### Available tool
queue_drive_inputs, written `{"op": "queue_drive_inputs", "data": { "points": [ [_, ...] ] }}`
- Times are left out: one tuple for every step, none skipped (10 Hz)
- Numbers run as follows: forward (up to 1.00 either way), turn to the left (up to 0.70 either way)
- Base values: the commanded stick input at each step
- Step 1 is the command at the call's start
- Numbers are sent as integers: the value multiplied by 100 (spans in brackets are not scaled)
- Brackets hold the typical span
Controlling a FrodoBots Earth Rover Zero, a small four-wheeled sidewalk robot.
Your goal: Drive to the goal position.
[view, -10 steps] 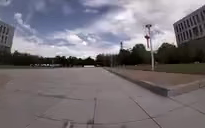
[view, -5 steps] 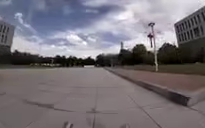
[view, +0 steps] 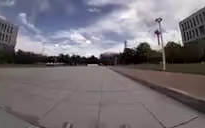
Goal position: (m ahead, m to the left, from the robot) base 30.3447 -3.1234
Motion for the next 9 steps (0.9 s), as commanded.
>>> {"op": "queue_drive_inputs", "data": {
  "points": [
    [100, -18],
    [100, -34],
    [100, -25],
    [100, -5],
    [100, 0],
    [100, 0],
    [100, 0],
    [100, 0],
    [100, 0]
  ]
}}
